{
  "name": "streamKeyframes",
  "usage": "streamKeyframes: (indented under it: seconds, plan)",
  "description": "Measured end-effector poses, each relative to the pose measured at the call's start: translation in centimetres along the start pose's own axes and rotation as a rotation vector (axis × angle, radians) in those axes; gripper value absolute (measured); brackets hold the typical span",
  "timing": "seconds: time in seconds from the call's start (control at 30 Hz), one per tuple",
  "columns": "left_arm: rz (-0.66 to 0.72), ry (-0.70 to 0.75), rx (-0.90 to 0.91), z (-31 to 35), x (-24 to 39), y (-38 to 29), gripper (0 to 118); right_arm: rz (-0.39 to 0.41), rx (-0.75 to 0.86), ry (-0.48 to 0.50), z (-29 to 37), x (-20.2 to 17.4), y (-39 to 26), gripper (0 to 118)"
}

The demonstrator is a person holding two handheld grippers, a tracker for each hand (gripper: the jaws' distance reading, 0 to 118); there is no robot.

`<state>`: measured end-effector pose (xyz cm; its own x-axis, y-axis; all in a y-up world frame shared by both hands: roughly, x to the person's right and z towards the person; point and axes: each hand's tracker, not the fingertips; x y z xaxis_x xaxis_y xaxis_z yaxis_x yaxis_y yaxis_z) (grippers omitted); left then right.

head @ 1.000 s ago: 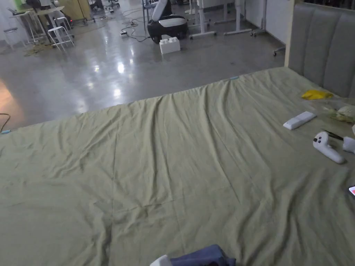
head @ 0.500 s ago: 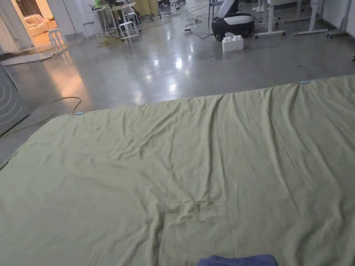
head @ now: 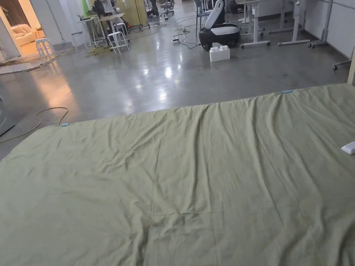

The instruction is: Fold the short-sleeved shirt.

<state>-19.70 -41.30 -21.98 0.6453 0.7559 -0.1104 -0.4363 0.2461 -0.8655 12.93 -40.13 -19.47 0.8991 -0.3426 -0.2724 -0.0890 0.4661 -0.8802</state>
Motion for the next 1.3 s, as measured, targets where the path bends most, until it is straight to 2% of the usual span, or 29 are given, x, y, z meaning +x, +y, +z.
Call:
streamKeyframes:
  seconds: [0.07,0.13,0.17,0.2,0.23,0.3,0.37,0.43,0.47,0.5,0.53,0.6,0.63,0.7,0.73,0.77,0.8,0.83,0.87,0.97,1.03,1.13,1.3]
  plan:
    - [-0.06,0.044,0.0,0.5,0.6,0.1,42,-0.009,0.013,0.005,0.9,-0.3,-0.1,0]
    - [-0.02,0.026,0.041,2.1,1.1,0.4,41,0.034,0.307,0.035,4.4,-1.5,-1.1,0]
    - [-0.005,-0.001,0.06,3.3,0.9,0.9,41,-0.02,0.349,0.1,5.5,-1.5,-1.0,0]
    - [0.006,-0.089,0.089,5.0,1.0,1.5,41,-0.1,0.346,0.198,6.3,-1.4,-0.6,0]
    - [-0.015,-0.084,0.126,7.0,1.0,2.3,41,-0.164,0.322,0.272,6.6,-1.1,-0.3,0]
    - [-0.061,-0.054,0.16,12.1,0.3,5.1,41,-0.192,0.343,0.277,7.7,-0.8,-0.2,0]
    - [-0.103,0.142,0.19,17.4,-2.0,7.8,41,-0.198,0.34,0.221,8.3,-0.4,0.4,0]
    - [-0.102,0.293,0.219,22.8,-5.4,10.7,41,-0.253,0.319,0.214,8.1,0.3,0.4,0]
    - [-0.082,0.371,0.24,24.8,-7.3,11.8,41,-0.279,0.303,0.226,7.8,0.5,0.3,0]
    - [-0.065,0.382,0.242,26.6,-9.1,13.2,41,-0.31,0.294,0.244,7.6,0.8,0.1,0]
    - [0.014,0.499,0.264,28.3,-11.5,14.2,41,-0.338,0.296,0.26,7.5,1.0,-0.1,0]
    - [0.057,0.589,0.282,30.6,-14.7,16.0,41,-0.35,0.314,0.256,7.0,1.2,-0.3,0]
    - [0.056,0.688,0.295,30.2,-15.6,16.3,42,-0.361,0.305,0.251,6.7,1.2,-0.2,0]
    - [0.041,0.803,0.337,29.7,-16.7,16.7,44,-0.356,0.298,0.253,6.4,1.2,0.0,0]
    - [0.041,0.791,0.348,28.9,-16.7,16.7,50,-0.35,0.291,0.245,6.3,1.4,0.3,0]
    - [0.031,0.78,0.344,28.3,-16.7,16.6,59,-0.339,0.281,0.234,6.3,1.2,0.5,0]
    - [0.026,0.796,0.348,27.9,-16.8,16.5,76,-0.325,0.28,0.229,6.4,1.0,0.6,0]
    - [0.052,0.884,0.341,27.6,-15.8,16.6,83,-0.317,0.297,0.232,6.7,0.8,0.5,0]
    - [0.043,0.968,0.341,27.7,-14.9,16.4,83,-0.312,0.32,0.246,7.1,0.7,0.4,0]
    - [-0.233,1.076,0.411,30.5,-9.8,14.3,83,-0.285,0.366,0.337,8.1,0.6,0.6,0]
    - [-0.373,1.038,0.503,33.3,-5.1,12.2,83,-0.239,0.378,0.31,9.3,0.1,1.0,0]
    - [-0.544,0.865,0.63,35.5,2.4,7.4,83,-0.154,0.423,0.231,11.4,-0.2,1.5,0]
    - [-0.701,0.674,0.85,34.6,11.7,0.1,82,-0.07,0.559,0.13,16.4,-0.9,2.0,0]
